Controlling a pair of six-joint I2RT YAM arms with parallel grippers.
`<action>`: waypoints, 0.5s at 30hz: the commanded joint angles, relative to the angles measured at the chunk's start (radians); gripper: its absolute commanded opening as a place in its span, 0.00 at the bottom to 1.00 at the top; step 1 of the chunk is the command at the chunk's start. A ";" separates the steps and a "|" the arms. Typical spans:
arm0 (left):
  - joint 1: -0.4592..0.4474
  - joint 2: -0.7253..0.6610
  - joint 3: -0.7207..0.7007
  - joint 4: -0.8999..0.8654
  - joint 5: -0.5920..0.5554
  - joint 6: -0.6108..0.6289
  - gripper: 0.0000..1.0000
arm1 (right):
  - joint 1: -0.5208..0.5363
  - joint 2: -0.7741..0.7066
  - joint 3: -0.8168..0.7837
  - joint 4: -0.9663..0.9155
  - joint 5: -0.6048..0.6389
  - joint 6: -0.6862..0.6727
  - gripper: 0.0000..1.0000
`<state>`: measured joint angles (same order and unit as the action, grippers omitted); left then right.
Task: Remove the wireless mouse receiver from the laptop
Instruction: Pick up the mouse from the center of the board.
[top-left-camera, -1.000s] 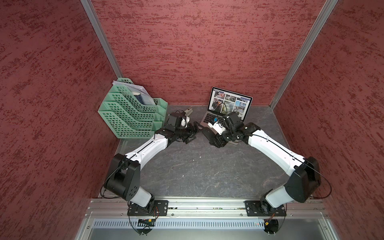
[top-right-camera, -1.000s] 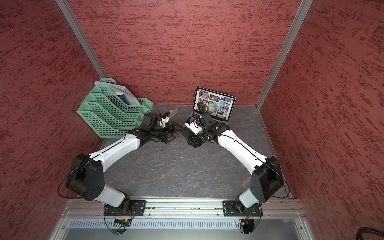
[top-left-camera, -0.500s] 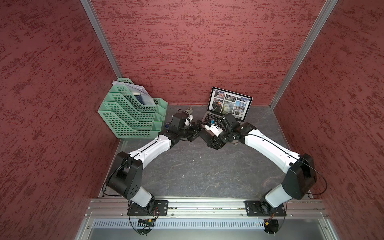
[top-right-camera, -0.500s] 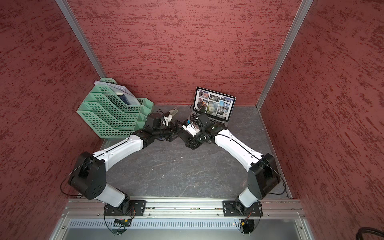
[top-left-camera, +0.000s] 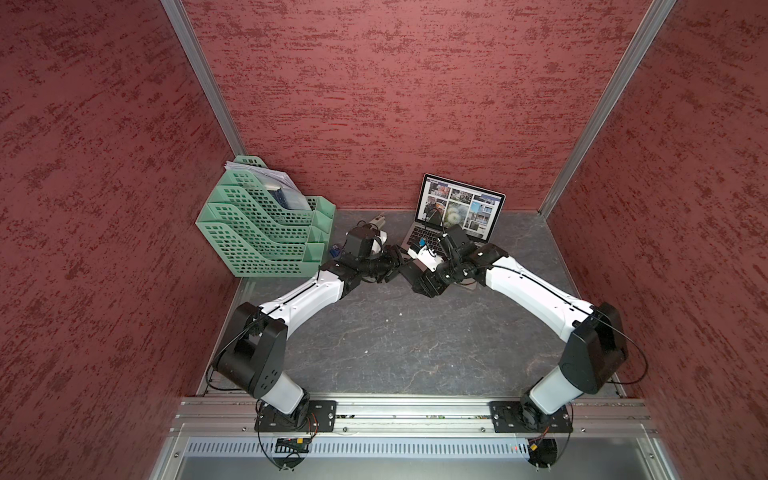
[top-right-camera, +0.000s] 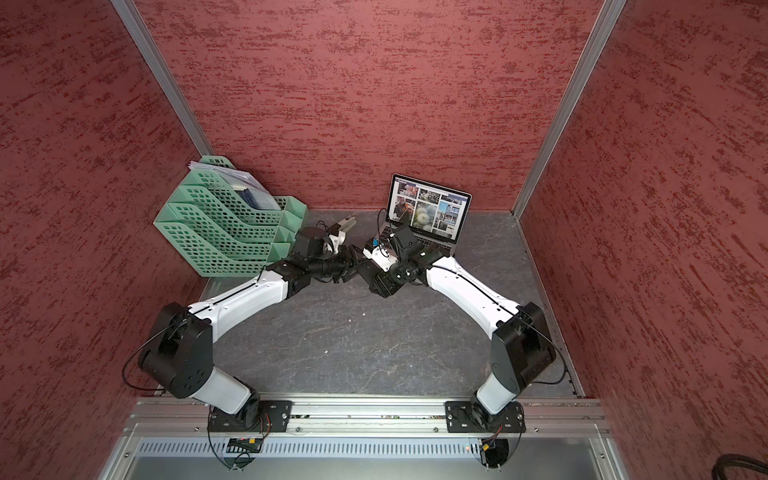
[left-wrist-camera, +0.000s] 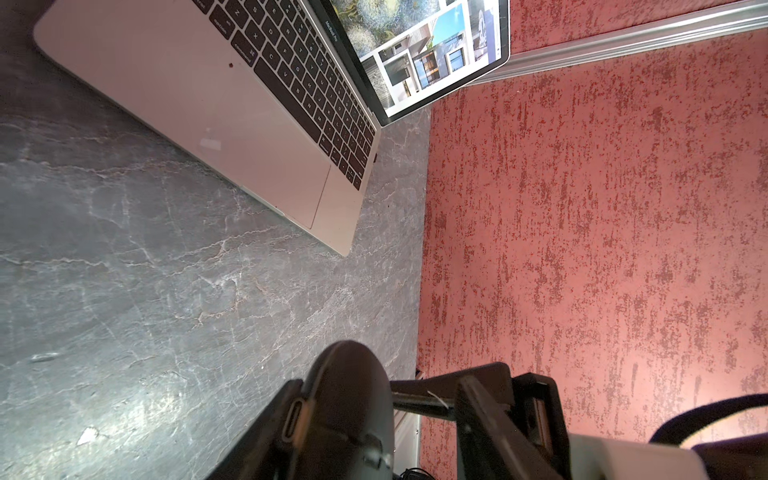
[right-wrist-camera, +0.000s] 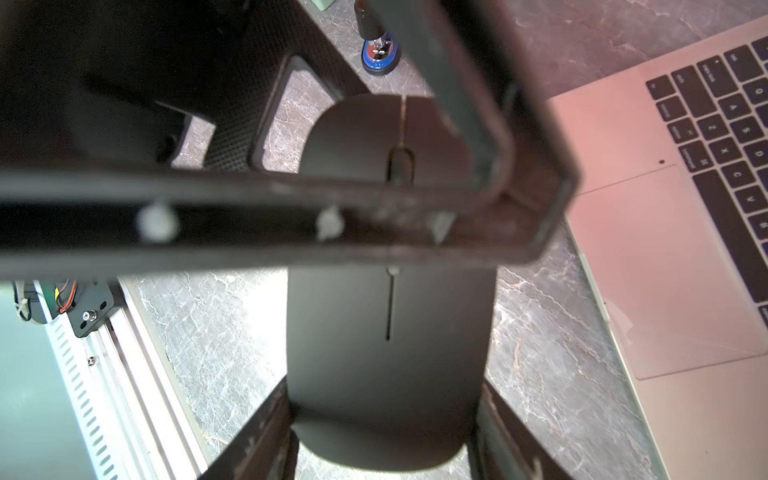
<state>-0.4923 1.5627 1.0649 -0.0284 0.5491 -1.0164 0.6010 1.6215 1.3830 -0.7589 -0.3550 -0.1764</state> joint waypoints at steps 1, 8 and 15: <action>-0.009 0.010 -0.014 0.023 0.013 0.004 0.60 | 0.007 0.006 0.040 0.035 0.006 -0.009 0.61; -0.018 0.003 -0.036 0.021 0.014 0.003 0.59 | 0.008 0.025 0.058 0.049 0.012 -0.005 0.61; -0.020 -0.003 -0.041 0.012 0.011 0.009 0.50 | 0.008 0.031 0.068 0.044 0.010 -0.009 0.61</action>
<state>-0.5072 1.5635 1.0271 -0.0257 0.5564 -1.0199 0.6010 1.6478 1.4178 -0.7418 -0.3538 -0.1761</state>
